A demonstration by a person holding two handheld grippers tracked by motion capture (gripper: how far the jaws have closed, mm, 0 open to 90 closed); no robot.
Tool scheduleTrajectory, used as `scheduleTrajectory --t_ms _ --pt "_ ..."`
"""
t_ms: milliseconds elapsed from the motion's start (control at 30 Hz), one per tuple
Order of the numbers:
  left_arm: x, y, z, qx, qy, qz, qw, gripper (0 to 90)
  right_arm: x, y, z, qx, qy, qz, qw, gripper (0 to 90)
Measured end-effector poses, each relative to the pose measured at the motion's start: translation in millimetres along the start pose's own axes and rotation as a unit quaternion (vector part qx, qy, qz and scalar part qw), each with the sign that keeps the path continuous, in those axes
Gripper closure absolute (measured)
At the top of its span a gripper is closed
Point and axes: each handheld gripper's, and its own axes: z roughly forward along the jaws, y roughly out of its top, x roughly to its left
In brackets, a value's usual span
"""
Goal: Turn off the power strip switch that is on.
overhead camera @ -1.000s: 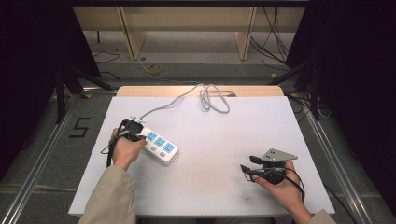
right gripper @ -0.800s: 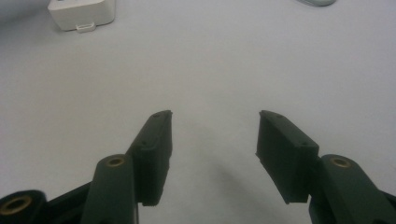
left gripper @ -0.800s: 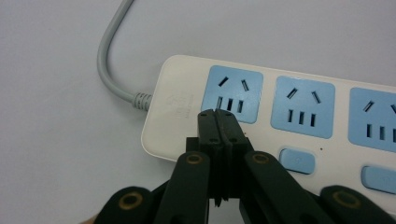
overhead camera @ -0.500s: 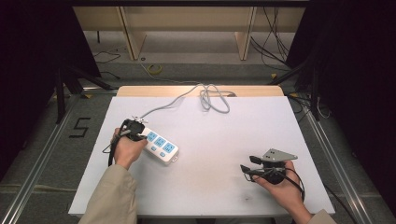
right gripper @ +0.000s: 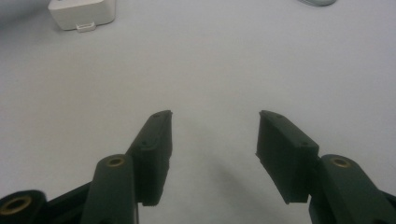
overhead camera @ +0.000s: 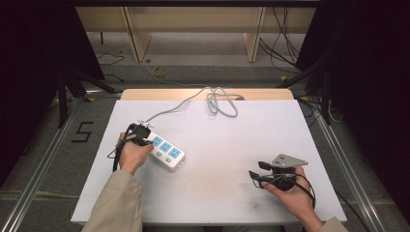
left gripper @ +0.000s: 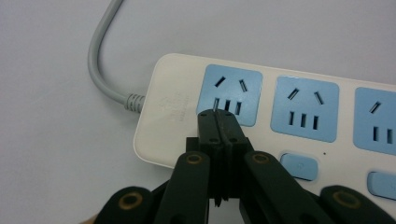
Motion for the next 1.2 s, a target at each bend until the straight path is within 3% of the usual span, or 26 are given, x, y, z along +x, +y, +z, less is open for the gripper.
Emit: scheduleTrajectory --t_ms 833,1200 --pt "-3.0 3.5 0.7 0.015 0.011 0.000 0.9998 89.7 0.3 -0.2 0.2 0.004 0.001 -0.002 1.0000 46.1" --pt "-3.7 4.9 1.2 0.017 0.006 -0.003 0.9998 89.8 0.3 -0.3 0.5 0.006 0.001 -0.002 1.0000 45.9"
